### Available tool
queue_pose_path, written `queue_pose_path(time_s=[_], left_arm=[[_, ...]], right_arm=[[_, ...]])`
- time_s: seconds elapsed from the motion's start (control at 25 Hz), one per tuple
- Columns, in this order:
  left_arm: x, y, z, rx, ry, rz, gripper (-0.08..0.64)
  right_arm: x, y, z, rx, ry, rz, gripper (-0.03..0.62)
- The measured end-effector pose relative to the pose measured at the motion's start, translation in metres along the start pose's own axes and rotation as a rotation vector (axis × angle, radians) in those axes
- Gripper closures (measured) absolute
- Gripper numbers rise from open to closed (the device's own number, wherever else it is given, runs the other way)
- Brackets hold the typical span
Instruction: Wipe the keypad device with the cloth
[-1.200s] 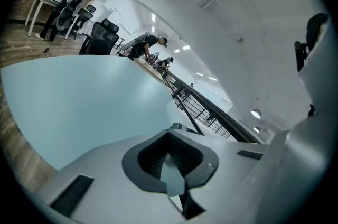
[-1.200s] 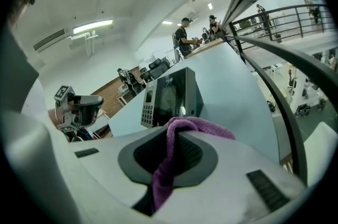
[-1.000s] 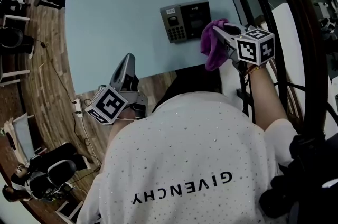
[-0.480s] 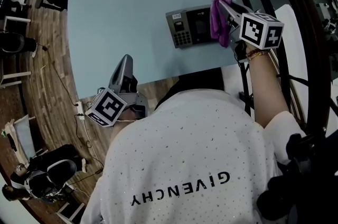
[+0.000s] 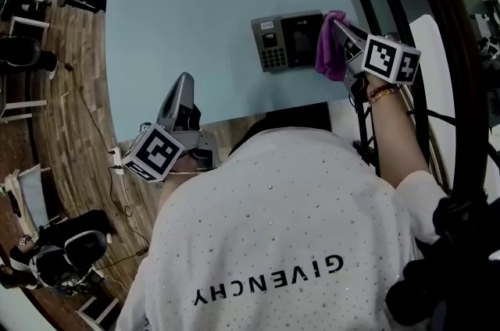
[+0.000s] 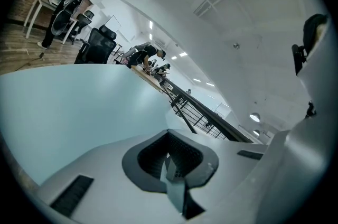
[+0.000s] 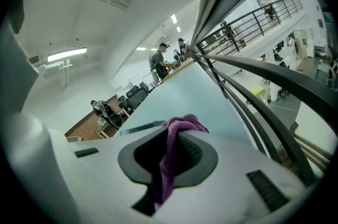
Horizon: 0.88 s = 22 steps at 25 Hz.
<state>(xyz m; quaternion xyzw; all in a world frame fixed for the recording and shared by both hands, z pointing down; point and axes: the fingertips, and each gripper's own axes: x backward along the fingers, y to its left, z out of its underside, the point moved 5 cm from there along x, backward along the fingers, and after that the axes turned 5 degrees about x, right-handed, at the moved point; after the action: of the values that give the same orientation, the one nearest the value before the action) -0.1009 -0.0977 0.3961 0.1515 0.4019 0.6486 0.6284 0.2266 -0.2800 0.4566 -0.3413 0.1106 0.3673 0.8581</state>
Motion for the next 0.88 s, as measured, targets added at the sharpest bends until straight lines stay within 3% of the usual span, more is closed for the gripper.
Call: queue_pose_path(time_s=[0.56,0.88], left_arm=[[0.007,0.011,0.017,0.024,0.018,0.0,0.557],[0.014,0.011,0.025,0.027,0.024,0.017,0.557]], right_arm=[[0.006,-0.014,0.047,-0.061,0.023,0.049,0.565],[0.02,-0.014,0.066,-0.026,0.049,0.123,0.565]])
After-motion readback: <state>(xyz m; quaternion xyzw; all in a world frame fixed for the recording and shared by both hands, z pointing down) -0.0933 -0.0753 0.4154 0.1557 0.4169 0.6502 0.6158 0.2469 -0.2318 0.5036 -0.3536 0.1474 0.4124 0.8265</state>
